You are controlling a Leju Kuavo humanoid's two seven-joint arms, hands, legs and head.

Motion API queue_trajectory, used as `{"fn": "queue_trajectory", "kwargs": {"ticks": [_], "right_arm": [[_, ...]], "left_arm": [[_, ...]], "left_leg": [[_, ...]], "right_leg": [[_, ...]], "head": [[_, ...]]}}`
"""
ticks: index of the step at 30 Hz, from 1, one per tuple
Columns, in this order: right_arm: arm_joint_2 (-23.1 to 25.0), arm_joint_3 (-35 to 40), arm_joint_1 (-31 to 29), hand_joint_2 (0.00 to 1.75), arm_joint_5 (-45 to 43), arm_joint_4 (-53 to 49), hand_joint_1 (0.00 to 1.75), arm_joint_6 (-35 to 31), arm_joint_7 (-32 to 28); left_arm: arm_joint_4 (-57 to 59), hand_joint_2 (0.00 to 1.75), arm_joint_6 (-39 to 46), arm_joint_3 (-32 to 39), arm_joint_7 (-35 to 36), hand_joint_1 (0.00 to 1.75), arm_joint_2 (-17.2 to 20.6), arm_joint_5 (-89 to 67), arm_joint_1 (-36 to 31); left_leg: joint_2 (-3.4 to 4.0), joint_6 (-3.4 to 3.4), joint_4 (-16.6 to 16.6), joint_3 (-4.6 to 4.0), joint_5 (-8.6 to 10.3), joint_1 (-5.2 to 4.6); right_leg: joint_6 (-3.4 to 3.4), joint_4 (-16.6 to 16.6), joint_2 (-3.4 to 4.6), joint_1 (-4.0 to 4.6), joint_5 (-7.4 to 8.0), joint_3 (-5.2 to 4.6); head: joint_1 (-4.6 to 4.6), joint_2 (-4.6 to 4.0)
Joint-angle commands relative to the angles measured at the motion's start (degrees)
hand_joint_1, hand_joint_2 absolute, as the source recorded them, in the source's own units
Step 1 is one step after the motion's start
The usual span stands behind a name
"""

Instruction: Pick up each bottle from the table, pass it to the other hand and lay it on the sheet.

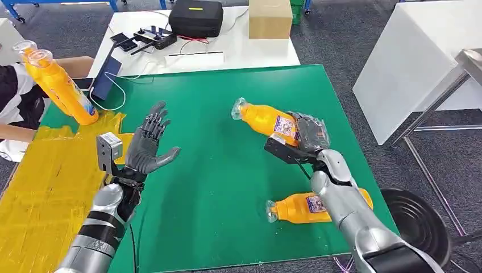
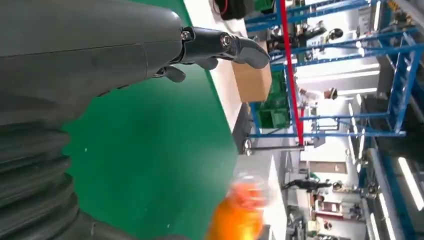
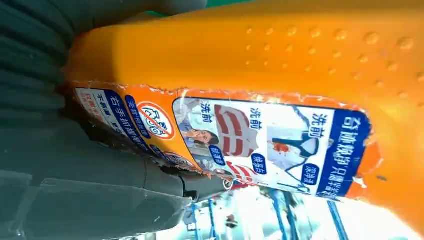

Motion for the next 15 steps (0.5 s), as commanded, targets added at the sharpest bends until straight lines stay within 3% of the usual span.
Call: {"fn": "queue_trajectory", "kwargs": {"ticks": [1, 6, 14, 15], "right_arm": [[9.3, -6.0, 4.1, 1.75, -7.2, -11.4, 1.75, 2.7, -7.1], [12.9, -4.9, 8.5, 1.75, -13.9, -14.7, 1.75, 2.4, -12.4], [14.9, -2.4, 11.8, 1.75, -17.8, -14.4, 1.75, 2.7, -14.4], [15.1, -2.3, 11.8, 1.75, -17.8, -14.2, 1.75, 2.7, -14.5]], "left_arm": [[4.8, 1.75, -1.2, -5.4, 1.2, 0.00, -1.4, -0.2, -4.3], [5.3, 1.75, -1.3, -9.4, 0.6, 0.00, -2.5, 0.5, -4.7], [4.8, 1.75, -0.9, -11.7, 0.0, 0.00, -3.3, 2.0, -3.8], [4.9, 1.75, -0.9, -11.6, 0.0, 0.00, -3.2, 2.1, -3.8]], "left_leg": [[-0.04, -0.07, 0.1, 0.10, -0.09, 0.08], [-0.18, -0.10, 0.0, 0.27, -0.15, 0.14], [-0.18, -0.14, 0.1, 0.50, -0.29, 0.21], [-0.10, -0.05, 0.0, 0.15, -0.07, 0.03]], "right_leg": [[-0.03, 0.0, 0.04, 0.07, -0.07, 0.12], [-0.04, 0.0, -0.05, 0.14, -0.15, 0.33], [-0.05, 0.0, 0.01, 0.20, -0.26, 0.60], [-0.03, 0.0, -0.01, 0.04, -0.07, 0.19]], "head": [[-0.02, 0.00], [0.00, 0.00], [0.00, 0.00], [0.00, 0.00]]}}
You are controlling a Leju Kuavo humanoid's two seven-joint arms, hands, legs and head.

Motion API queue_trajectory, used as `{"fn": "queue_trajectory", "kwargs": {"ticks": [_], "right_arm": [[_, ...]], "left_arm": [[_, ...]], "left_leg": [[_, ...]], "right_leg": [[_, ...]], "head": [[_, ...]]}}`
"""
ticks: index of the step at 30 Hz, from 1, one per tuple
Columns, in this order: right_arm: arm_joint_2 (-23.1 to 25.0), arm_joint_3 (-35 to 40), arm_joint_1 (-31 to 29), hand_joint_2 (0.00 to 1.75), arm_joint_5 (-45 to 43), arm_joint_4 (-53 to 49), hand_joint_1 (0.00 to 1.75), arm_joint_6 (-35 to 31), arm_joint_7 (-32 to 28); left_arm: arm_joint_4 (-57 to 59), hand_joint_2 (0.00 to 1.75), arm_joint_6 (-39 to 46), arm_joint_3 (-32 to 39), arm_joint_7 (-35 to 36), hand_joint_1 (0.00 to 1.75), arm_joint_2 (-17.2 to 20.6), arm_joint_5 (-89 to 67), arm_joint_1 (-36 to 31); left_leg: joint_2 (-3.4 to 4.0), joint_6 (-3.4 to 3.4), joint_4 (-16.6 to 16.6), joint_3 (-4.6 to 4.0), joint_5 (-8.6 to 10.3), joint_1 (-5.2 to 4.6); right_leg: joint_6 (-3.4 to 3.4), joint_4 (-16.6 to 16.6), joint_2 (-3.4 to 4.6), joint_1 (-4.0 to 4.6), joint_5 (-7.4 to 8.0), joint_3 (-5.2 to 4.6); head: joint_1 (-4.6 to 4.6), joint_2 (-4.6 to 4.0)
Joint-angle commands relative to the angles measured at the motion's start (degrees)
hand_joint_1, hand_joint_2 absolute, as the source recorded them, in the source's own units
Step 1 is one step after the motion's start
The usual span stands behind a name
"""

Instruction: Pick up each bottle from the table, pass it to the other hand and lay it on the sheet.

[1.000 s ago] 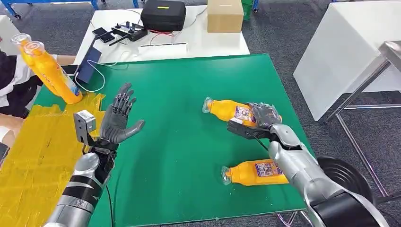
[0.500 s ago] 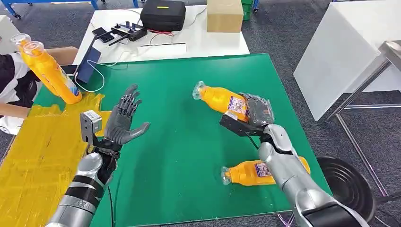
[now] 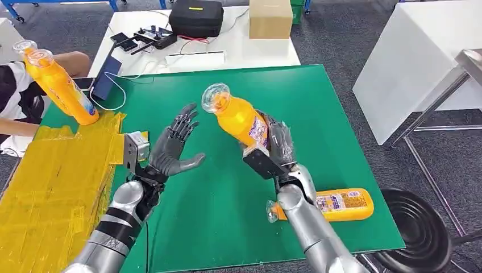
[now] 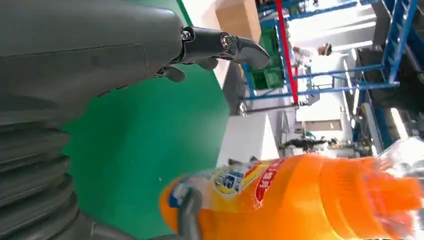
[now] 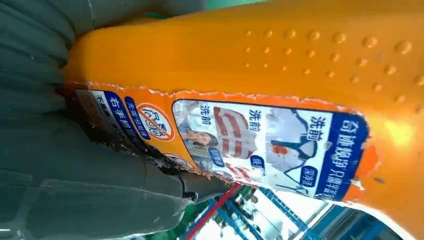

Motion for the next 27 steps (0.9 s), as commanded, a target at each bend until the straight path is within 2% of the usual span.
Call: {"fn": "queue_trajectory", "kwargs": {"ticks": [1, 17, 18, 27], "right_arm": [[2.4, 1.5, 1.0, 1.75, -1.8, 0.9, 1.75, 0.8, -0.9], [3.9, 5.5, -1.9, 1.75, -0.2, 7.6, 1.75, 1.4, -0.1], [4.1, 5.9, -2.2, 1.75, 0.0, 8.3, 1.75, 1.6, -0.2], [4.1, 5.9, -2.2, 1.75, 0.0, 8.3, 1.75, 1.6, -0.2]], "left_arm": [[4.0, 1.75, 0.1, -3.4, -0.2, 0.00, -0.4, 1.2, -2.0], [4.3, 1.75, 0.0, -3.2, -0.4, 0.00, -0.5, 2.1, -2.6], [4.2, 1.75, 0.1, -3.1, -0.4, 0.00, -0.5, 2.1, -2.7], [4.2, 1.75, 0.1, -3.1, -0.4, 0.00, -0.5, 2.1, -2.7]], "left_leg": [[-0.08, -0.09, 0.0, 0.27, -0.12, 0.11], [-0.01, -0.06, 0.0, 0.18, -0.07, 0.08], [-0.04, -0.11, 0.1, 0.37, -0.19, 0.18], [-0.03, -0.08, 0.0, 0.22, -0.11, 0.12]], "right_leg": [[-0.03, 0.0, 0.02, 0.09, -0.10, 0.31], [-0.02, 0.0, 0.07, 0.05, -0.05, 0.19], [-0.04, 0.0, 0.10, 0.14, -0.13, 0.42], [-0.03, 0.0, 0.06, 0.09, -0.08, 0.26]], "head": [[0.00, 0.00], [0.00, 0.00], [0.00, 0.00], [0.00, 0.00]]}}
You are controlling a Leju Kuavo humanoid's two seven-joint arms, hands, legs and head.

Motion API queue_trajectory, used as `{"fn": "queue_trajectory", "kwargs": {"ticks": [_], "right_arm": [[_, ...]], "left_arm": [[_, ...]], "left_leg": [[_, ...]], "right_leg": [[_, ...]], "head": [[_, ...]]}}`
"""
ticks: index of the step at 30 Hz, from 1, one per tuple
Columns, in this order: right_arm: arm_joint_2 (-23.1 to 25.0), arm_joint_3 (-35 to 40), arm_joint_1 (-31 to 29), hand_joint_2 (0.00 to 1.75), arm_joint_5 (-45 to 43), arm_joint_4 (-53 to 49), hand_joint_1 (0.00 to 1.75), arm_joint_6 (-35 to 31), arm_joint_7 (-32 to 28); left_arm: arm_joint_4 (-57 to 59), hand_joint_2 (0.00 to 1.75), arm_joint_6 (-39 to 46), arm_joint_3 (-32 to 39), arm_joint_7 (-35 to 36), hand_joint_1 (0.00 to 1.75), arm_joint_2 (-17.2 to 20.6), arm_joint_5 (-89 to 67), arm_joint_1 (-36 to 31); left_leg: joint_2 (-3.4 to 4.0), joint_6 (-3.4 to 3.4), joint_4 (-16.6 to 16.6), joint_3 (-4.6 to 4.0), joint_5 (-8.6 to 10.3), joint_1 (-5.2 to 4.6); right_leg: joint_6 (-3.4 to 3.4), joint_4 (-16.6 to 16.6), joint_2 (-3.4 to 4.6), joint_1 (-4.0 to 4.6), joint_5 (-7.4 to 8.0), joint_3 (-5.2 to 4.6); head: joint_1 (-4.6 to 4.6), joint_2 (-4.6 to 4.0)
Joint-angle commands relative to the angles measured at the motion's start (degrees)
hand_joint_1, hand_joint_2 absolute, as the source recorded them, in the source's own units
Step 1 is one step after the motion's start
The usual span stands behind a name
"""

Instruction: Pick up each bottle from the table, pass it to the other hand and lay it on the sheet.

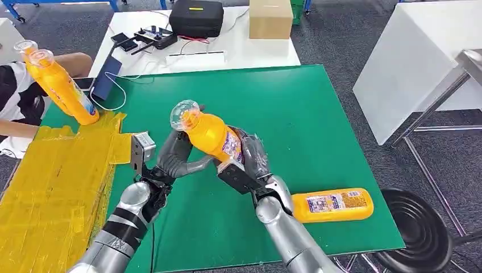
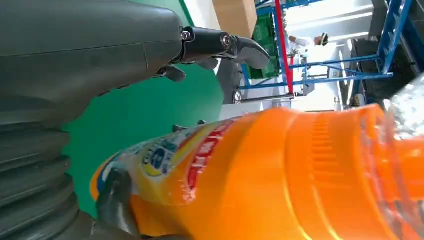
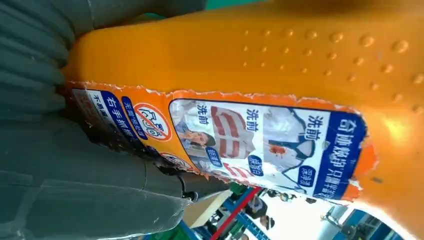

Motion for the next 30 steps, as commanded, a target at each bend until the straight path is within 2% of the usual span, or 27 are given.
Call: {"fn": "queue_trajectory", "kwargs": {"ticks": [1, 4, 14, 20, 21, 22, 30], "right_arm": [[-0.5, 1.6, -3.4, 1.75, -0.1, 5.1, 1.75, 0.3, 0.2], [-0.5, 1.6, -3.4, 1.75, -0.1, 5.1, 1.75, 0.3, 0.2], [2.8, 11.4, -5.5, 1.75, 4.5, 11.9, 1.73, 3.0, 2.1], [3.4, 12.0, -6.6, 1.75, 3.4, 14.3, 1.75, 3.5, 1.9], [3.5, 12.1, -6.7, 1.75, 3.0, 14.5, 1.75, 3.6, 1.7], [3.6, 12.3, -6.7, 1.75, 2.7, 14.6, 1.71, 4.0, 1.6], [4.0, 12.9, -7.0, 1.75, 1.4, 14.5, 1.75, 4.8, 1.4]], "left_arm": [[3.4, 1.75, 0.0, -1.1, 0.2, 0.00, 0.3, 0.2, -2.3], [3.4, 1.75, 0.0, -1.1, 0.2, 0.00, 0.3, 0.2, -2.3], [4.5, 1.75, -0.3, -1.0, 0.0, 0.00, -0.7, 0.8, -3.9], [5.4, 1.75, -0.4, -0.9, -0.3, 0.00, -1.3, 1.2, -4.4], [5.3, 1.75, -0.4, -1.0, -0.4, 0.00, -1.4, 1.2, -4.4], [5.3, 1.75, -0.4, -1.0, -0.4, 0.00, -1.4, 1.2, -4.4], [6.0, 1.75, -1.2, -1.0, -0.6, 0.00, -1.5, 1.9, -4.9]], "left_leg": [[-0.02, -0.06, 0.0, 0.16, -0.08, 0.07], [-0.05, -0.03, 0.0, 0.09, -0.03, 0.02], [-0.02, -0.10, 0.1, 0.26, -0.15, 0.15], [-0.06, -0.05, 0.0, 0.13, -0.05, 0.09], [-0.12, -0.11, 0.1, 0.37, -0.21, 0.23], [-0.08, -0.05, 0.0, 0.11, -0.04, 0.07], [-0.12, -0.07, 0.0, 0.15, -0.07, 0.09]], "right_leg": [[-0.02, 0.0, 0.06, 0.05, -0.05, 0.18], [-0.01, 0.0, 0.01, 0.02, -0.03, 0.10], [-0.05, 0.0, 0.10, 0.13, -0.10, 0.28], [-0.02, 0.0, 0.01, 0.08, -0.05, 0.14], [-0.04, 0.0, 0.05, 0.20, -0.16, 0.44], [-0.02, 0.0, -0.01, 0.06, -0.05, 0.12], [-0.03, 0.0, -0.03, 0.09, -0.08, 0.18]], "head": [[0.00, 0.00], [0.00, 0.00], [0.00, 0.00], [0.00, 0.00], [0.00, 0.00], [0.00, 0.00], [0.00, 0.00]]}}
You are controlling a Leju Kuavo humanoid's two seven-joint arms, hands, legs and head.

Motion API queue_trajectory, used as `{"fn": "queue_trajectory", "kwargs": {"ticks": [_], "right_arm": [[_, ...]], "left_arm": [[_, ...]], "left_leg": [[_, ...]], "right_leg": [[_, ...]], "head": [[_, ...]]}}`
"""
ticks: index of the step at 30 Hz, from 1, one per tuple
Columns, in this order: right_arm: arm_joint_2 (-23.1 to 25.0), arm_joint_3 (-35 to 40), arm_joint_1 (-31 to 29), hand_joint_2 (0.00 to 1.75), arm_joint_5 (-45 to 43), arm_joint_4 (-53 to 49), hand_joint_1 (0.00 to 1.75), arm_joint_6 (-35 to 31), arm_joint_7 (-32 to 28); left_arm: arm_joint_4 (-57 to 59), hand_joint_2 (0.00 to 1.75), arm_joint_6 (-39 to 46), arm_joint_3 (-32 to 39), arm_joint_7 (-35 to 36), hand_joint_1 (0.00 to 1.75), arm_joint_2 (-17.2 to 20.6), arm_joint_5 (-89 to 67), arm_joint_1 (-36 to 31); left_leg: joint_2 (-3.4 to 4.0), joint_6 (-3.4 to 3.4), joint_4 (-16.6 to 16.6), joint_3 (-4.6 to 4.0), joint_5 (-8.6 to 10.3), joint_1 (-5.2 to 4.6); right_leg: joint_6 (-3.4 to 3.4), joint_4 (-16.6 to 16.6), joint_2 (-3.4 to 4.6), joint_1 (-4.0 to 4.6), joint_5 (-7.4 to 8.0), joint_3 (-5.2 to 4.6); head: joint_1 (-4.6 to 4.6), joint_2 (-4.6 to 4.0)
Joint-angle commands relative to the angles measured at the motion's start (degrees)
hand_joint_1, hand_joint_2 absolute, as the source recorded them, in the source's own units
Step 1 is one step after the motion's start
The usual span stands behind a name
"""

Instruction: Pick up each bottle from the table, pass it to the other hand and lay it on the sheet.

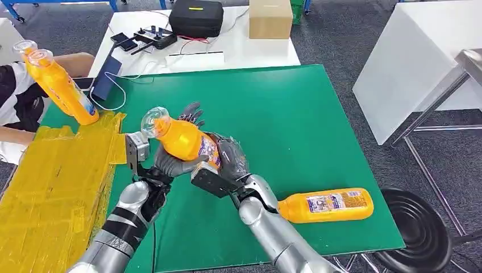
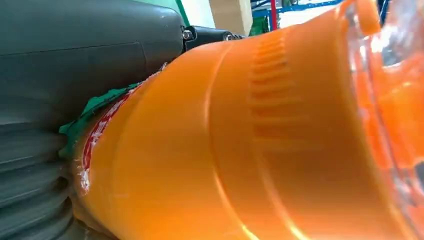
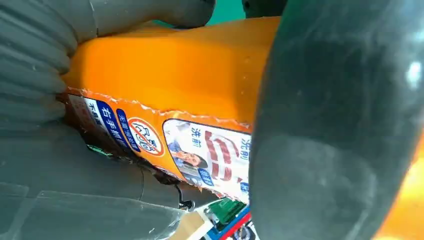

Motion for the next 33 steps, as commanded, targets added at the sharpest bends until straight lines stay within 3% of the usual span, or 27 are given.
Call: {"fn": "queue_trajectory", "kwargs": {"ticks": [1, 2, 24, 25, 26, 27, 33], "right_arm": [[0.9, 5.7, -2.9, 1.75, -1.1, 6.5, 1.75, 2.2, -0.9], [0.8, 6.2, -2.5, 1.75, -1.6, 6.1, 1.75, 2.1, -0.4], [0.7, 6.4, -2.1, 1.75, -2.8, 5.9, 1.75, 1.6, -0.8], [0.7, 6.3, -2.1, 1.75, -2.8, 6.0, 1.61, 1.1, -0.8], [0.7, 6.1, -2.1, 1.75, -2.9, 5.8, 0.28, 0.8, -0.9], [0.6, 5.7, -1.8, 1.75, -3.1, 4.8, 0.00, 0.1, -1.2], [0.3, 5.7, -1.9, 1.75, -3.2, 4.5, 0.00, 0.4, -1.2]], "left_arm": [[5.4, 1.75, -1.0, -1.3, 0.2, 0.00, -1.3, 0.8, -4.8], [4.6, 1.75, -0.2, -0.6, 0.1, 1.75, -1.5, 0.8, -4.7], [3.3, 1.75, 0.8, 0.2, -0.1, 1.75, -1.6, 0.7, -4.2], [3.0, 1.75, 0.9, 0.2, -0.2, 1.75, -1.6, 0.7, -4.1], [2.5, 1.75, 1.0, 0.2, -0.3, 1.75, -1.5, 0.6, -3.9], [1.7, 1.75, 1.4, 0.4, -0.3, 1.75, -1.3, 0.4, -3.5], [1.5, 1.75, 1.6, 0.5, -0.3, 1.75, -1.1, 0.3, -3.5]], "left_leg": [[-0.14, -0.07, 0.0, 0.19, -0.11, 0.12], [-0.12, -0.07, 0.0, 0.14, -0.10, 0.10], [-0.16, -0.07, 0.1, 0.13, -0.09, 0.11], [-0.18, -0.09, 0.1, 0.24, -0.16, 0.17], [-0.14, -0.06, 0.0, 0.12, -0.08, 0.10], [-0.16, -0.09, 0.1, 0.20, -0.14, 0.15], [-0.11, -0.05, 0.0, 0.11, -0.08, 0.09]], "right_leg": [[-0.03, 0.0, -0.04, 0.10, -0.11, 0.25], [-0.03, 0.0, -0.03, 0.09, -0.09, 0.19], [-0.02, 0.0, -0.07, 0.09, -0.09, 0.20], [-0.04, 0.0, -0.06, 0.15, -0.14, 0.32], [-0.02, 0.0, -0.05, 0.09, -0.08, 0.18], [-0.03, 0.0, -0.05, 0.12, -0.13, 0.27], [-0.02, 0.0, -0.03, 0.07, -0.07, 0.15]], "head": [[0.00, 0.00], [0.00, 0.00], [0.00, 0.00], [0.00, 0.00], [0.00, 0.00], [0.00, 0.00], [0.00, 0.00]]}}
